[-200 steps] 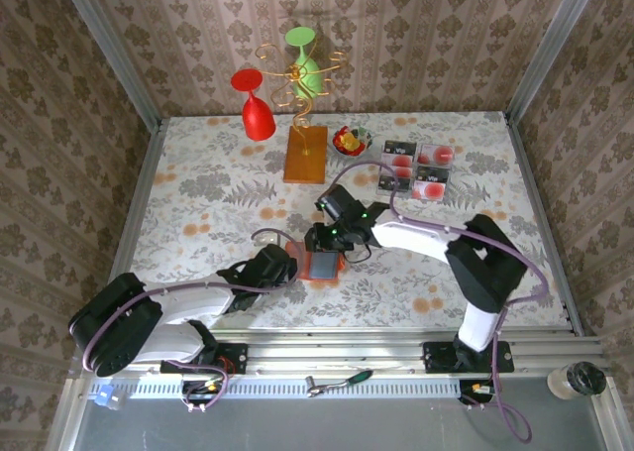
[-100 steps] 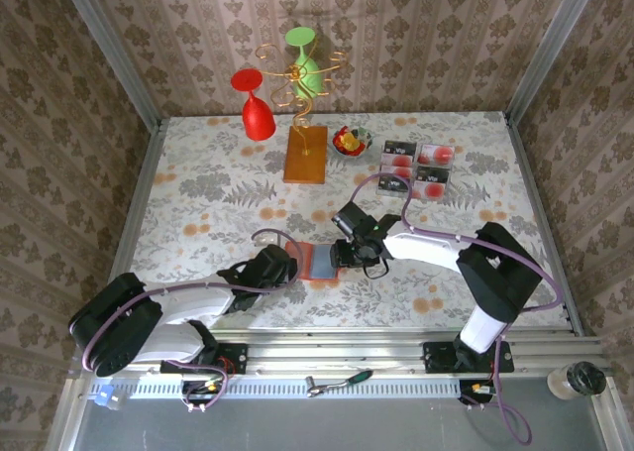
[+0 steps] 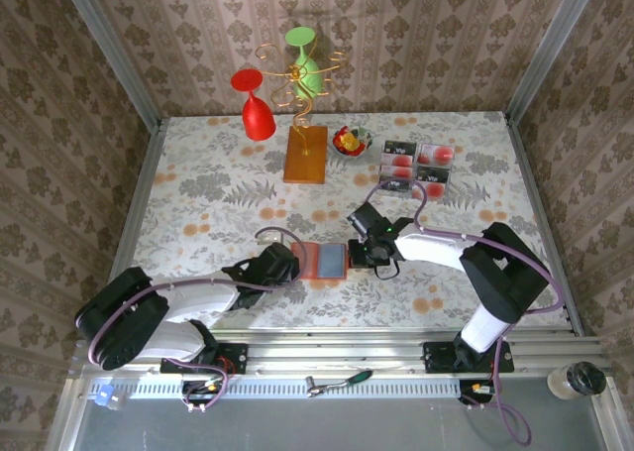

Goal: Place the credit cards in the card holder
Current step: Move the card holder to the center of the table.

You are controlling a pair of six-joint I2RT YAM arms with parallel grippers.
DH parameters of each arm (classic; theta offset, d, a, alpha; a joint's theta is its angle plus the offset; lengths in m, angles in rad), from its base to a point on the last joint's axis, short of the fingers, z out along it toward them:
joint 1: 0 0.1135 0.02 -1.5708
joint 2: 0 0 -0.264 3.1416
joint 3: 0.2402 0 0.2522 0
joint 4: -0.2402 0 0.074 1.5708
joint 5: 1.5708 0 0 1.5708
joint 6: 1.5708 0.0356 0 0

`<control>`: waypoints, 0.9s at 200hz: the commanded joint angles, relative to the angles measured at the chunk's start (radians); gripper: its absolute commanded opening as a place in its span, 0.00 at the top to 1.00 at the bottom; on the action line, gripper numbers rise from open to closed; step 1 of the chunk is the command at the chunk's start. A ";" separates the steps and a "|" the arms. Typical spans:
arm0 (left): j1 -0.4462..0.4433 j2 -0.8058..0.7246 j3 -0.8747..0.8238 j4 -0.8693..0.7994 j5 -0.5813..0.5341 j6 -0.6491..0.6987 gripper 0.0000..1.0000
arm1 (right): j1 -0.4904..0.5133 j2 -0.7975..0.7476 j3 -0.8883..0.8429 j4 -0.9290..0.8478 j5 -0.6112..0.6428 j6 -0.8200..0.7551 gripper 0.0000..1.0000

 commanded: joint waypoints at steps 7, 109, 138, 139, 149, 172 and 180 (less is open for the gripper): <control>-0.023 0.044 0.027 0.019 0.058 0.004 0.34 | -0.013 -0.034 -0.035 0.014 -0.025 -0.016 0.96; -0.035 0.057 0.039 0.018 0.049 0.006 0.34 | 0.002 -0.152 0.010 -0.001 -0.029 0.038 0.67; -0.038 0.050 0.034 0.014 0.044 0.003 0.34 | 0.026 -0.109 0.077 0.026 -0.070 0.040 0.74; -0.037 0.049 0.033 0.014 0.043 0.002 0.34 | 0.026 -0.105 0.080 0.027 -0.072 0.039 0.74; -0.037 0.048 0.032 0.014 0.041 0.000 0.34 | 0.036 -0.074 0.105 0.042 -0.096 0.033 0.76; -0.038 0.046 0.030 0.012 0.039 -0.001 0.34 | 0.054 0.011 0.172 0.064 -0.142 0.027 0.81; -0.039 0.044 0.030 0.013 0.039 -0.002 0.34 | 0.058 0.041 0.192 0.075 -0.159 0.030 0.82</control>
